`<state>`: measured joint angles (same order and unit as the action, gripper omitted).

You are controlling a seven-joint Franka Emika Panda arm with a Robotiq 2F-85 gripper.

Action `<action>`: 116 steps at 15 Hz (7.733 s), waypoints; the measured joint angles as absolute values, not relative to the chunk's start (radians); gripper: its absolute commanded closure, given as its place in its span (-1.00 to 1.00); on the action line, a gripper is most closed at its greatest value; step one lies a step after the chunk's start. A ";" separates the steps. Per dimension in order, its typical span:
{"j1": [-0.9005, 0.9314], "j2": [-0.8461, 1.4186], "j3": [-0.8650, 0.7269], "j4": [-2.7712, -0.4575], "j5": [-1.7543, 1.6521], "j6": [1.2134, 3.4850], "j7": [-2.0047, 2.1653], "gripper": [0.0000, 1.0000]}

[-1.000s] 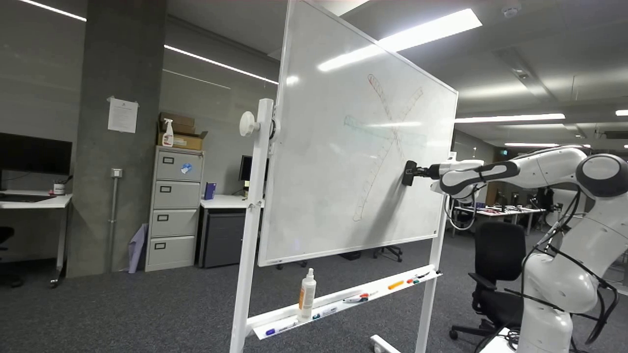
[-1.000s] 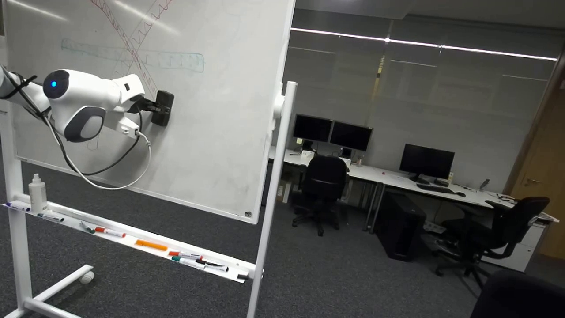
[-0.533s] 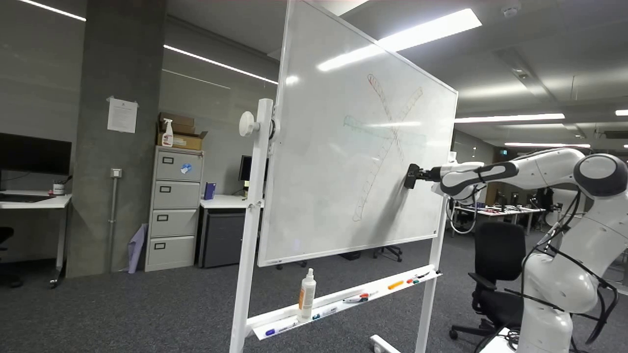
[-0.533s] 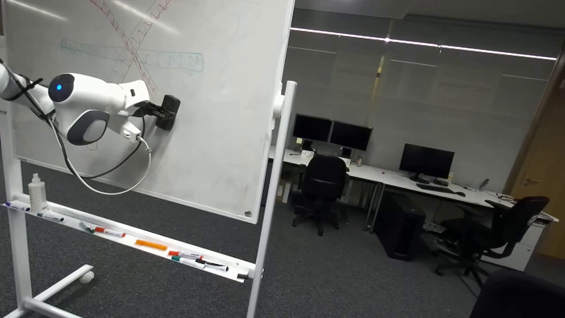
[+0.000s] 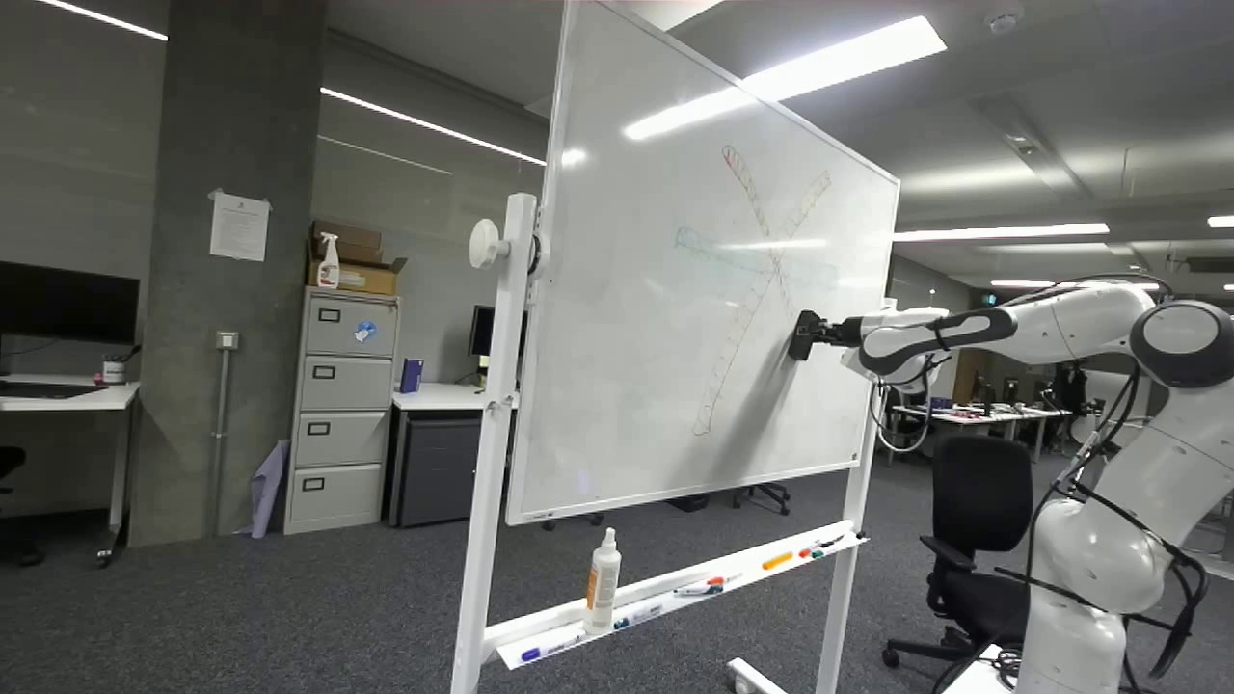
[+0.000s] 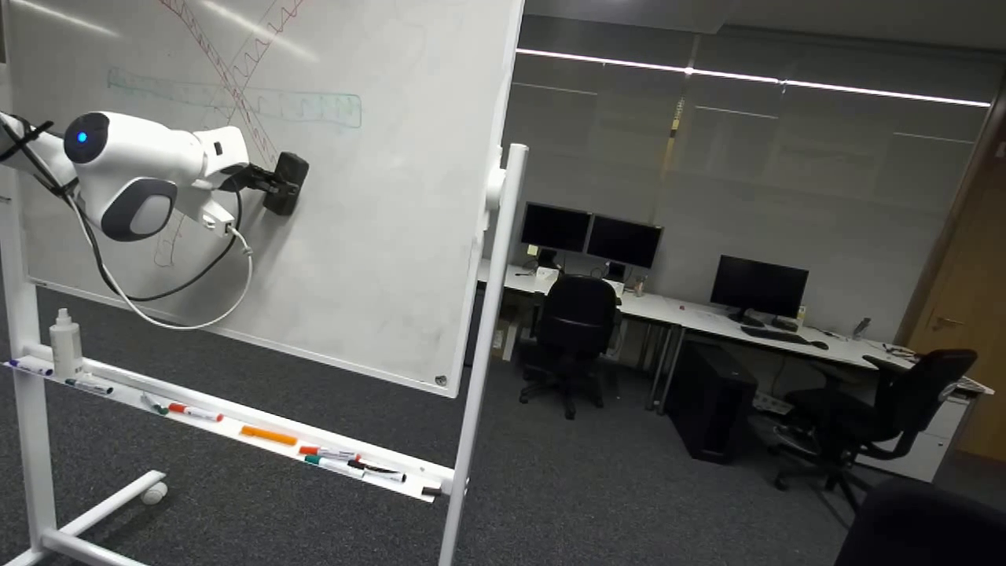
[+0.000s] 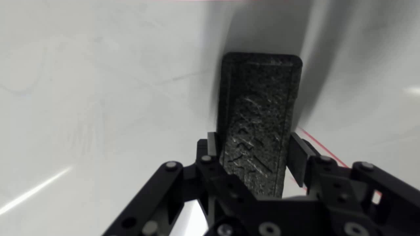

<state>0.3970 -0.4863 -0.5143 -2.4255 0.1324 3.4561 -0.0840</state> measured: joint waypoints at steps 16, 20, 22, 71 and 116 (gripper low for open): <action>0.011 -0.456 -0.036 -2.349 0.182 3.456 0.015 0.40; -0.006 -0.438 -0.050 -2.354 0.182 3.456 0.030 0.40; -0.010 -0.432 -0.067 -2.364 0.182 3.456 0.030 0.40; -0.442 -0.452 0.352 -2.212 0.264 3.456 0.097 0.40; -0.698 -0.427 0.447 -2.327 0.266 3.457 0.403 0.40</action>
<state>-0.6979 -0.4272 0.4466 -2.3272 0.2659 3.4566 0.4027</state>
